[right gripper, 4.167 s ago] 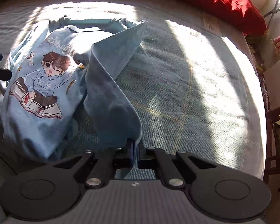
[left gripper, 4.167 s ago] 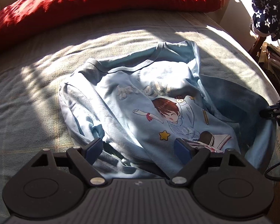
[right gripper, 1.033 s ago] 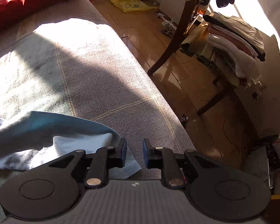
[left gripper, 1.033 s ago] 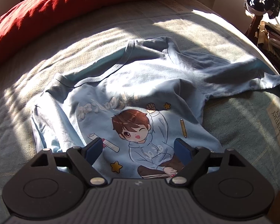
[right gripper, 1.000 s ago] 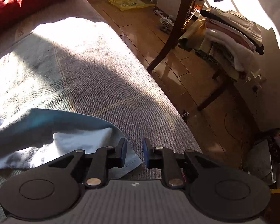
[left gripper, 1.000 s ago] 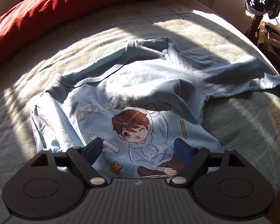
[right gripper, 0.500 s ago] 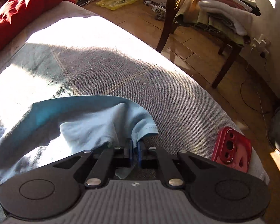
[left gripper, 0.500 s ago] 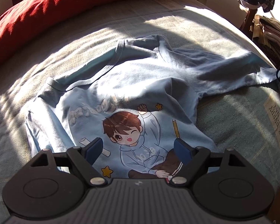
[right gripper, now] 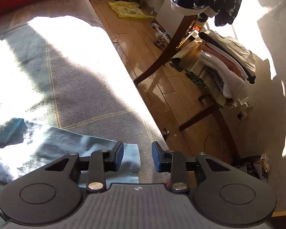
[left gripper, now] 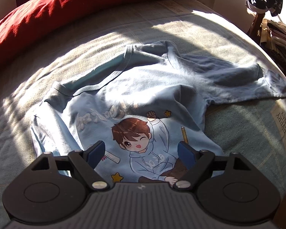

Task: Fold clothes
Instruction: 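Open the right gripper and release the spread sleeve, then move the right gripper back over the shirt collar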

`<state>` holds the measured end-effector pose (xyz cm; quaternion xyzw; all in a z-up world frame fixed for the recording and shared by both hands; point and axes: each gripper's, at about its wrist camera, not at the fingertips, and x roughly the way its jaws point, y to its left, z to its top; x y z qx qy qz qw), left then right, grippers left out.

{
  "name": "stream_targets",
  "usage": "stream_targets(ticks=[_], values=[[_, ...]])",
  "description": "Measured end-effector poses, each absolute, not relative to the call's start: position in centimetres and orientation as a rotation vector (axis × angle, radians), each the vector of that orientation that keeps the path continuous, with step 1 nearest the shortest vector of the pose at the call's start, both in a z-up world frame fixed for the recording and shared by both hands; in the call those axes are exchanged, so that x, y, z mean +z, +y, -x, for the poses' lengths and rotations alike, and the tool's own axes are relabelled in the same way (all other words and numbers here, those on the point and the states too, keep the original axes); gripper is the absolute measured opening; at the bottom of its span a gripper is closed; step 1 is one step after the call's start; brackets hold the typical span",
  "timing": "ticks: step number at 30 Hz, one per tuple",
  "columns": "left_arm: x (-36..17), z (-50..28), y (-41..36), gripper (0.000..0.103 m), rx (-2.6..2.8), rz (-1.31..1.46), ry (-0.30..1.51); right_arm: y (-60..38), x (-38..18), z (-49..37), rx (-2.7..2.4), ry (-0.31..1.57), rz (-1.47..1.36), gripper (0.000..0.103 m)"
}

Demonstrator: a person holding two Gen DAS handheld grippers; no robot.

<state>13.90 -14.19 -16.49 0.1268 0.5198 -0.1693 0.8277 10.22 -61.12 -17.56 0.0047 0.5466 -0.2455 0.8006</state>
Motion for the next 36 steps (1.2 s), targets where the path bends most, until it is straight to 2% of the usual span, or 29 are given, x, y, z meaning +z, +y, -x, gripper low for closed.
stream_targets(ticks=[7, 11, 16, 20, 28, 36], values=[[-16.0, -14.9, -13.7, 0.083, -0.324, -0.25, 1.078, -48.8, -17.6, -18.4, 0.03, 1.055, -0.009, 0.049], [-16.0, -14.9, -12.6, 0.083, -0.287, -0.223, 1.083, -43.2, -19.6, -23.4, 0.24, 1.079, 0.082, 0.049], [-16.4, -14.9, -10.8, 0.083, -0.221, -0.175, 1.099, -37.8, -20.5, -25.3, 0.425, 1.13, 0.027, 0.049], [-16.6, -15.0, -9.5, 0.083, -0.188, -0.153, 1.11, -36.5, -22.0, -27.2, 0.372, 1.149, -0.007, 0.049], [-16.4, -17.3, -7.9, 0.083, -0.158, -0.176, 1.066, -36.4, -19.0, -29.6, 0.469, 1.036, -0.069, 0.049], [-17.1, -22.8, -3.8, 0.083, -0.145, -0.25, 0.937, -33.5, -20.7, -35.1, 0.531, 1.011, -0.043, 0.047]])
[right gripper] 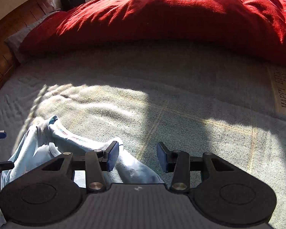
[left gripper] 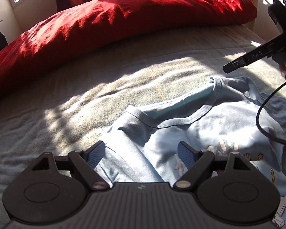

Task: Fold clothes
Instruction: 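Move the right gripper back over the shirt collar, then grasp the rainbow-stitched collar with the left gripper while the right gripper grasps it too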

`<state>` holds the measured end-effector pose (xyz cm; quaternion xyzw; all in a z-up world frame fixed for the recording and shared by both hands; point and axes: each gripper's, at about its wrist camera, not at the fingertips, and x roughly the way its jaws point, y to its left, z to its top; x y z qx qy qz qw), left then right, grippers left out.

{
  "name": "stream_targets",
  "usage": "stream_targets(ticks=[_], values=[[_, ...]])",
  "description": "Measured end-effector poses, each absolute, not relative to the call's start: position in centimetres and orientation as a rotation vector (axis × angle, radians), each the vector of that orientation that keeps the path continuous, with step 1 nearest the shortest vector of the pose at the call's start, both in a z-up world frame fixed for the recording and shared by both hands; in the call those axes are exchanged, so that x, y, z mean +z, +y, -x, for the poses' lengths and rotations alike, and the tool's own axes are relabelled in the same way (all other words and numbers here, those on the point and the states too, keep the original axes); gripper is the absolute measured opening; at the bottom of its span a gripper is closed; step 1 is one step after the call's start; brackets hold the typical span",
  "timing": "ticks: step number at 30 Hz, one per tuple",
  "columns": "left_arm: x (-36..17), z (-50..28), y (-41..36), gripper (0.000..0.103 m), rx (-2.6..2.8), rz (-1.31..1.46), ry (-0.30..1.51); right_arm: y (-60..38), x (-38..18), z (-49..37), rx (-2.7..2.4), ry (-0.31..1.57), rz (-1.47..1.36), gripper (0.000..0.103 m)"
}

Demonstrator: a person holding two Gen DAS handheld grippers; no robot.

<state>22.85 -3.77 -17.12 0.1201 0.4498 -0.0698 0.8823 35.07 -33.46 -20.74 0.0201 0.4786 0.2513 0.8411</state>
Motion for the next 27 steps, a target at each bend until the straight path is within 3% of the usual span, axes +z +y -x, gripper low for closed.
stream_targets(ticks=[8, 11, 12, 21, 22, 23, 26, 27], values=[[-20.1, -29.8, -0.3, 0.082, -0.228, -0.273, 0.916, -32.0, -21.3, -35.8, 0.605, 1.029, 0.057, 0.047], [-22.5, -31.2, -0.5, 0.074, -0.256, -0.331, 0.966, -31.2, -21.6, -35.6, 0.631, 1.035, 0.08, 0.047], [-23.3, -31.4, -0.5, 0.07, -0.265, -0.336, 0.993, -30.8, -21.8, -35.5, 0.633, 1.038, 0.106, 0.047], [-24.4, -30.8, 0.7, 0.07, -0.298, -0.247, 1.075, -27.5, -22.8, -32.6, 0.644, 1.026, 0.37, 0.046], [-24.2, -30.7, 0.6, 0.067, -0.309, -0.247, 1.083, -27.1, -22.8, -32.3, 0.647, 1.026, 0.398, 0.044], [-24.1, -30.7, 0.5, 0.064, -0.32, -0.247, 1.092, -26.8, -22.7, -32.0, 0.65, 1.026, 0.425, 0.036], [-23.6, -30.5, 0.1, 0.034, -0.345, -0.251, 1.101, -26.5, -22.3, -32.3, 0.664, 1.041, 0.419, 0.009], [-23.4, -30.5, -0.1, 0.021, -0.351, -0.253, 1.098, -26.5, -22.1, -32.4, 0.66, 1.037, 0.417, 0.009]])
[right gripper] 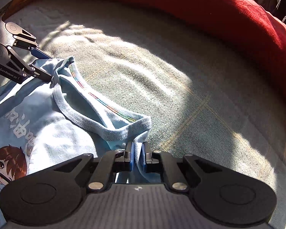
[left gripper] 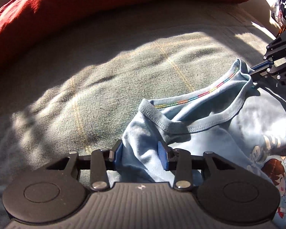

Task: Fold clothes
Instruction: 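Grasp the rainbow-stitched collar with the left gripper while the right gripper grasps it too, then pull the collar taut with both grippers to straighten the neckline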

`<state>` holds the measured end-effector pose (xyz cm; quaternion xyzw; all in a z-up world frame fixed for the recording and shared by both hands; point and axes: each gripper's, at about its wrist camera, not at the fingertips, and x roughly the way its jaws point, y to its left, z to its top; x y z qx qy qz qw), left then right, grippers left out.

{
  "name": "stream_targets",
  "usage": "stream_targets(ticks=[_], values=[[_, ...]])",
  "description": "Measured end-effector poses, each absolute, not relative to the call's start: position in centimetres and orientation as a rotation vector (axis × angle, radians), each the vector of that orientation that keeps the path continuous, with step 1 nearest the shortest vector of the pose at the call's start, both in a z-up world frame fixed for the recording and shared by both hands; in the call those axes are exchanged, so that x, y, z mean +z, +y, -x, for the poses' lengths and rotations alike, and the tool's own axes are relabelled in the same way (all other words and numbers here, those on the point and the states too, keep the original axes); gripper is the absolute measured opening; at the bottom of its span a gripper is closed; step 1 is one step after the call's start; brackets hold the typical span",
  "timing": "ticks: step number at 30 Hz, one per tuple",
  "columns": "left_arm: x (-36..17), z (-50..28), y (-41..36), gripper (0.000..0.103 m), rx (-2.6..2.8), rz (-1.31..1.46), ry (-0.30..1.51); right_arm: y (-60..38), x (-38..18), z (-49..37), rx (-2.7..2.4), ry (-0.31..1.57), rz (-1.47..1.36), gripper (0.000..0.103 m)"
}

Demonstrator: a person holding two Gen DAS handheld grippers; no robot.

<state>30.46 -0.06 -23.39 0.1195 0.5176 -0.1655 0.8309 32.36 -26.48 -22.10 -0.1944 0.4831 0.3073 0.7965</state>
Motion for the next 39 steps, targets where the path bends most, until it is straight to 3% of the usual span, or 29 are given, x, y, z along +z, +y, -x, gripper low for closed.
stream_targets(ticks=[1, 2, 5, 9, 13, 18, 23, 26, 29, 34, 39], values=[[-23.2, -30.5, -0.2, 0.009, -0.352, -0.259, 1.089, -26.5, -21.9, -32.5, 0.637, 1.019, 0.418, 0.009], [-22.9, -30.6, -0.3, 0.007, -0.335, -0.275, 1.067, -26.6, -21.7, -32.7, 0.621, 1.005, 0.418, 0.007], [-22.1, -31.7, -0.3, 0.006, -0.271, -0.302, 1.003, -27.0, -21.4, -33.7, 0.546, 0.957, 0.408, 0.0], [-21.2, -33.0, 0.4, 0.007, -0.274, -0.191, 1.013, -27.6, -21.2, -34.7, 0.488, 0.974, 0.349, 0.002], [-20.8, -32.3, -0.8, 0.022, -0.338, -0.279, 0.979, -26.2, -19.6, -33.8, 0.633, 0.944, 0.281, 0.013], [-20.9, -32.8, 0.1, 0.024, -0.312, -0.214, 1.011, -21.3, -20.5, -34.0, 0.798, 0.936, 0.359, 0.021], [-21.1, -31.9, 1.0, 0.031, -0.302, -0.19, 1.021, -17.2, -22.0, -33.9, 0.943, 0.953, 0.502, 0.039], [-21.4, -31.1, 1.5, 0.031, -0.296, -0.186, 1.026, -15.6, -23.6, -33.4, 0.964, 0.961, 0.631, 0.038], [-21.4, -30.7, 2.3, 0.031, -0.286, -0.162, 1.025, -15.5, -23.2, -33.4, 0.934, 0.936, 0.642, 0.01], [-21.2, -30.2, 3.2, 0.036, -0.272, -0.119, 1.024, -15.9, -22.0, -35.7, 0.849, 0.952, 0.523, 0.021], [-21.0, -30.0, 3.6, 0.04, -0.283, -0.093, 1.01, -16.3, -20.8, -36.4, 0.841, 0.98, 0.428, 0.022]])
